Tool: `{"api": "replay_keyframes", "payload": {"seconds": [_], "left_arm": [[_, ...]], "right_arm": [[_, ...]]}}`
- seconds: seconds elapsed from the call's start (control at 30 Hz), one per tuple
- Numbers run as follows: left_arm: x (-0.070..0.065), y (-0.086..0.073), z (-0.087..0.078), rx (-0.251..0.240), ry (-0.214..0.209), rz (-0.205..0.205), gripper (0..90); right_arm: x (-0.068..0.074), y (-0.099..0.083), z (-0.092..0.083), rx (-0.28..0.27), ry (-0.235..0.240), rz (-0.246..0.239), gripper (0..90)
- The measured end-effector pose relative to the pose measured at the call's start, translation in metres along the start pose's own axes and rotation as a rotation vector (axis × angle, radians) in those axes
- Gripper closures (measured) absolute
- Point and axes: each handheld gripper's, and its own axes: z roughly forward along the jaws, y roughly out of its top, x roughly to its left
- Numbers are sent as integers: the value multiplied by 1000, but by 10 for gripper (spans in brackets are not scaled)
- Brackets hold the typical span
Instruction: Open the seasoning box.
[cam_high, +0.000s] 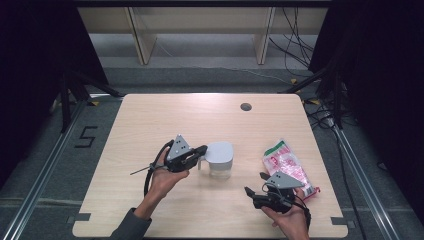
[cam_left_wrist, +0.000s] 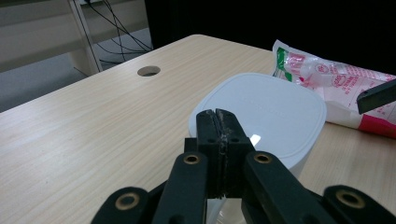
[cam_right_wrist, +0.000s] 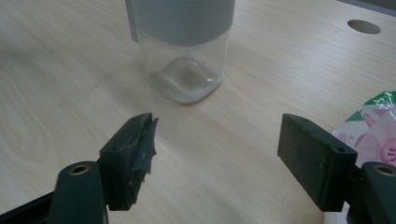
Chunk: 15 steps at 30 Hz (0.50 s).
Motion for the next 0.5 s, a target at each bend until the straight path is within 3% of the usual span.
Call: {"api": "replay_keyframes", "payload": {"seconds": [0.13, 0.23, 0.33, 0.5], "left_arm": [[0, -1, 0, -8, -3, -9, 883], [1, -1, -1, 0, 3, -2, 883], [0, 0, -1, 0, 4, 5, 884], [0, 0, -1, 0, 4, 6, 885]], "right_arm": [[0, 4, 4, 12, 18, 14, 350], [-3, 7, 8, -17, 30, -31, 436], [-5, 10, 9, -31, 28, -39, 523], [-8, 15, 10, -42, 34, -23, 656]]}}
